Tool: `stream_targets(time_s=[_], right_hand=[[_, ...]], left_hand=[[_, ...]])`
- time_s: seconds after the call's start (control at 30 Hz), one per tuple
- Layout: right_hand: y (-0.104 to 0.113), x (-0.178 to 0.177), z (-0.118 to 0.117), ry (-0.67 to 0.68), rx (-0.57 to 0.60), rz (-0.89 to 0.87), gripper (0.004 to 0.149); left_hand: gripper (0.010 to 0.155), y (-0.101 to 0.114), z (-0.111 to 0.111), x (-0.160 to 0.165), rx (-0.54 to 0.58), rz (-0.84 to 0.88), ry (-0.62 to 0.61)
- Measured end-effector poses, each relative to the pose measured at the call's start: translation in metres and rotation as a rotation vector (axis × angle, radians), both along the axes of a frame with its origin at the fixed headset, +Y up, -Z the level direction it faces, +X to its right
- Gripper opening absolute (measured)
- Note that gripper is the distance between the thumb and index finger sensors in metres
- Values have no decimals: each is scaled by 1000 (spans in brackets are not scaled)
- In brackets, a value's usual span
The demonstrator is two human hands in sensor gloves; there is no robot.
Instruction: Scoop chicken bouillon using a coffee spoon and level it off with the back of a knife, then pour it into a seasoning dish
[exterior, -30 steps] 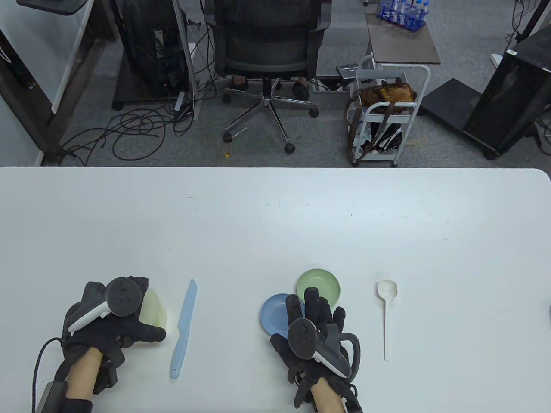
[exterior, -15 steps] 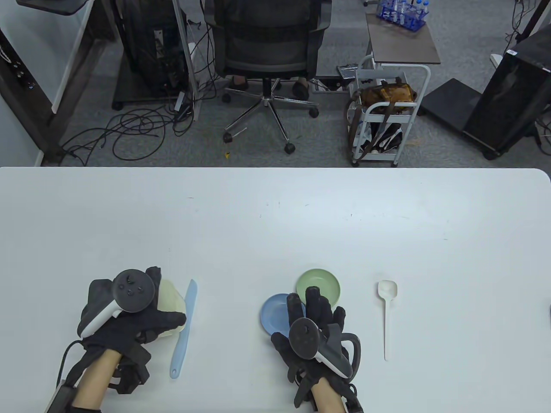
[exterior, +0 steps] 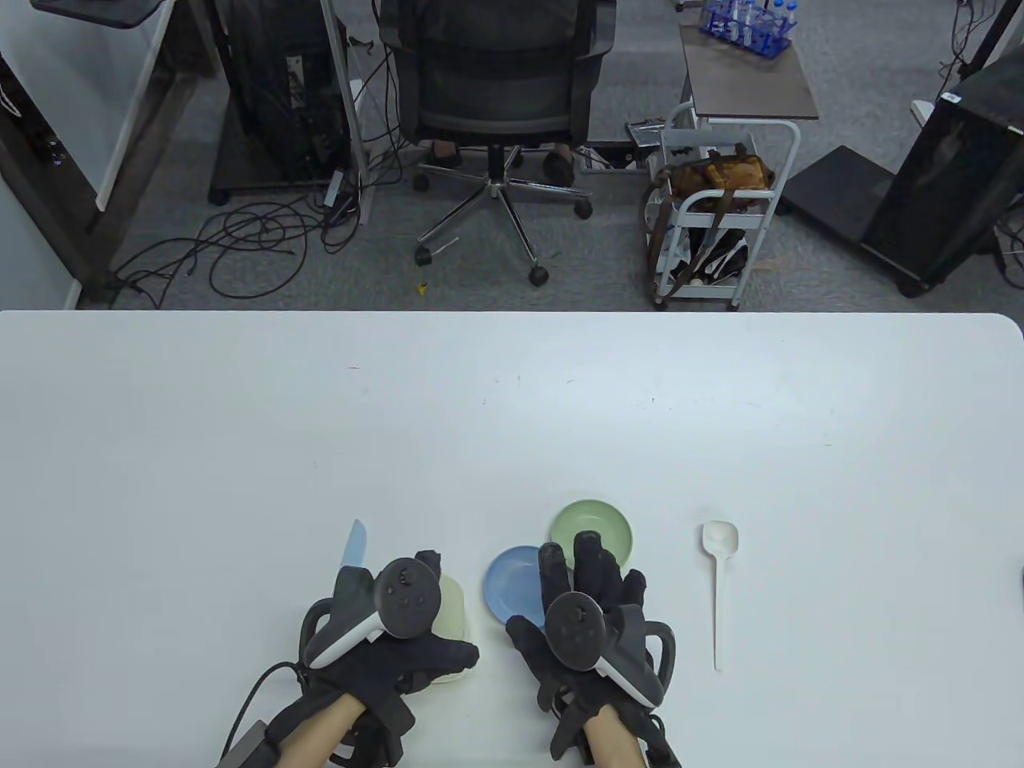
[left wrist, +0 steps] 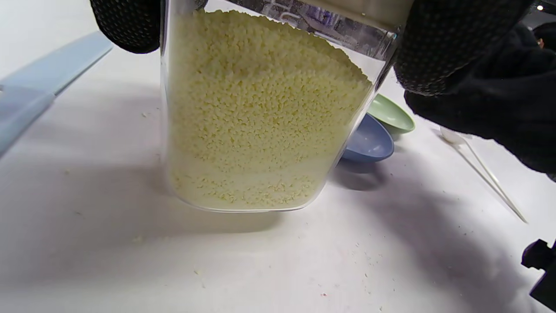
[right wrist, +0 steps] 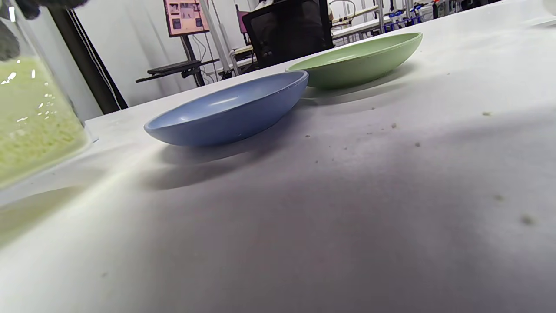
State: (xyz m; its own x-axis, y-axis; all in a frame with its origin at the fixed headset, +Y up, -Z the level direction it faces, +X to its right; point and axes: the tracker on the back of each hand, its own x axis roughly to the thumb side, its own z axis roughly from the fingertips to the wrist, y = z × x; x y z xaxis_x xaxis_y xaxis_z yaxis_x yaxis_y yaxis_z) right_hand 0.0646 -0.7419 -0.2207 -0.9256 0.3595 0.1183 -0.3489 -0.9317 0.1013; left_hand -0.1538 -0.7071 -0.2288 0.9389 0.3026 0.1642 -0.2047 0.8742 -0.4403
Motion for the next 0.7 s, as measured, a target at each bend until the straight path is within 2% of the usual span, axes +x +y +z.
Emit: stream_targets(time_s=[0.13, 0.17, 0.3, 0.37, 0.5, 0.6, 0.7], right_hand=[[2, 2, 1, -6, 18, -14, 84], [2, 1, 1, -4, 19, -15, 84], [1, 0, 1, 9, 14, -10, 84], [4, 1, 2, 3, 40, -28, 84], [19, 3, 7, 17, 130, -146, 85], [30, -4, 10, 95, 118, -195, 90], [47, -30, 10, 258, 82, -169, 92]], left_hand=[[115, -12, 2, 5, 2, 10, 1], [115, -12, 3, 6, 41, 5, 11], [117, -13, 7, 9, 78, -57, 0], [118, -15, 7, 6, 94, -31, 0], [127, -17, 8, -9, 29, 133, -27], [131, -17, 10, -24, -33, 196, -87], [132, -22, 11, -36, -24, 137, -108]])
